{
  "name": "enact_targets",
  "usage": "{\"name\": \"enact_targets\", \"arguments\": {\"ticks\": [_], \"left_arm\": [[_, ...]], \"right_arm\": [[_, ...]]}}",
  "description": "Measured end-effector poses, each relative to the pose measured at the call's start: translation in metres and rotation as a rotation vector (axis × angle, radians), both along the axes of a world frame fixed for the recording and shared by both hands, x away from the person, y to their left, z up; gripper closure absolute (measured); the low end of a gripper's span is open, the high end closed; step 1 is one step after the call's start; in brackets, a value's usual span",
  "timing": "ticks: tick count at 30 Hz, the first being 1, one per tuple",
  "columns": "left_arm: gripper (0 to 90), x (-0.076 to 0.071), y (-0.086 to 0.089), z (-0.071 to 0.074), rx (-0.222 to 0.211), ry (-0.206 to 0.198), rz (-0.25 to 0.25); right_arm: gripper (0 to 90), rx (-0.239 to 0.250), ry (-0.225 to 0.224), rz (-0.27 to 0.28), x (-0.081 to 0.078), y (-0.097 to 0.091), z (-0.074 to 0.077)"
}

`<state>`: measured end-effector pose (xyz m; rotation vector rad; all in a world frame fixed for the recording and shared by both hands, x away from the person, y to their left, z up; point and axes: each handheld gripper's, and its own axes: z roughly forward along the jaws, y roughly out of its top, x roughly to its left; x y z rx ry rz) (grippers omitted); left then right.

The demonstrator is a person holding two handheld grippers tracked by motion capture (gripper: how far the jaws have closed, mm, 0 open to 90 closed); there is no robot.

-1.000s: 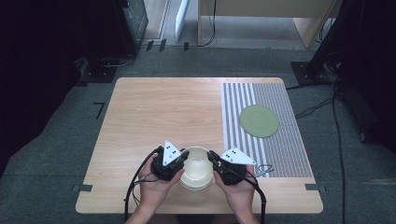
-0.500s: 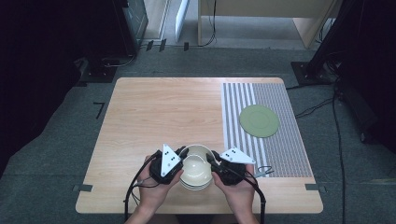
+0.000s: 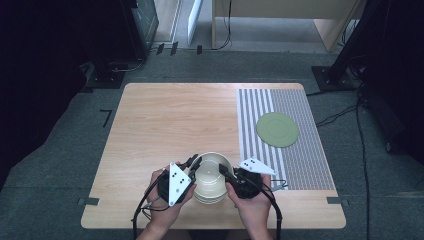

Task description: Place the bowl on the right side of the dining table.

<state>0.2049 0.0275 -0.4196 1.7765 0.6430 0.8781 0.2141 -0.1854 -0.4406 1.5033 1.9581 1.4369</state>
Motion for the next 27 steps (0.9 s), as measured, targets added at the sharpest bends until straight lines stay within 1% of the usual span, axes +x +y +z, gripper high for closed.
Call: {"name": "enact_targets", "arguments": {"ticks": [2,4,7,8,9,11,13,14,15,16,17,18,19,20,21,22,25,26,27], "left_arm": [[83.3,-0.002,0.000,0.000,-0.001,-0.010,0.003],[83.1,-0.003,-0.002,-0.003,0.002,-0.021,0.005],[82.7,-0.004,-0.002,-0.004,-0.015,-0.012,0.004],[82.7,-0.004,-0.002,-0.004,-0.020,-0.007,0.004],[82.5,-0.004,-0.001,-0.004,-0.032,0.003,0.003],[82.1,-0.005,0.001,-0.004,-0.068,0.020,-0.002],[81.2,-0.005,0.006,-0.003,-0.108,0.038,-0.015],[80.5,-0.005,0.009,-0.002,-0.132,0.052,-0.025],[78.5,-0.005,0.010,-0.001,-0.144,0.056,-0.028],[75.3,-0.005,0.014,0.001,-0.167,0.068,-0.031],[68.2,-0.004,0.016,0.003,-0.174,0.080,-0.033],[56.2,-0.002,0.018,0.005,-0.182,0.092,-0.015],[46.6,-0.001,0.021,0.006,-0.197,0.106,-0.013],[42.0,0.001,0.026,0.008,-0.229,0.129,-0.027],[37.4,0.002,0.028,0.008,-0.247,0.142,-0.034],[34.1,0.003,0.033,0.009,-0.271,0.154,-0.041],[29.0,0.005,0.041,0.010,-0.297,0.158,-0.069],[26.8,0.004,0.044,0.009,-0.309,0.150,-0.091],[25.8,0.003,0.047,0.009,-0.317,0.137,-0.101]], "right_arm": [[81.3,0.025,0.010,0.000,0.001,-0.001,0.001],[83.8,0.027,0.015,-0.007,0.001,-0.002,0.001],[84.9,0.026,0.008,-0.022,0.000,-0.004,-0.001],[84.9,0.021,-0.001,-0.027,0.000,-0.004,-0.001],[84.9,0.009,-0.012,-0.033,-0.001,-0.003,0.000],[84.9,-0.023,-0.051,-0.044,-0.004,-0.002,0.001],[84.9,-0.069,-0.099,-0.053,-0.007,0.001,0.005],[84.9,-0.081,-0.108,-0.055,-0.008,0.002,0.006],[84.8,-0.097,-0.120,-0.059,-0.008,0.003,0.007],[84.8,-0.104,-0.126,-0.062,-0.009,0.003,0.008],[84.8,-0.118,-0.137,-0.070,-0.009,0.003,0.008],[84.8,-0.125,-0.143,-0.076,-0.009,0.002,0.009],[84.9,-0.129,-0.147,-0.081,-0.009,0.001,0.009],[84.8,-0.130,-0.148,-0.085,-0.008,0.000,0.009],[84.9,-0.128,-0.151,-0.092,-0.008,-0.002,0.010],[84.8,-0.126,-0.155,-0.095,-0.008,-0.003,0.010],[84.9,-0.129,-0.174,-0.106,-0.008,-0.007,0.013],[84.8,-0.132,-0.179,-0.110,-0.008,-0.008,0.015],[84.8,-0.135,-0.185,-0.114,-0.008,-0.009,0.016]]}}
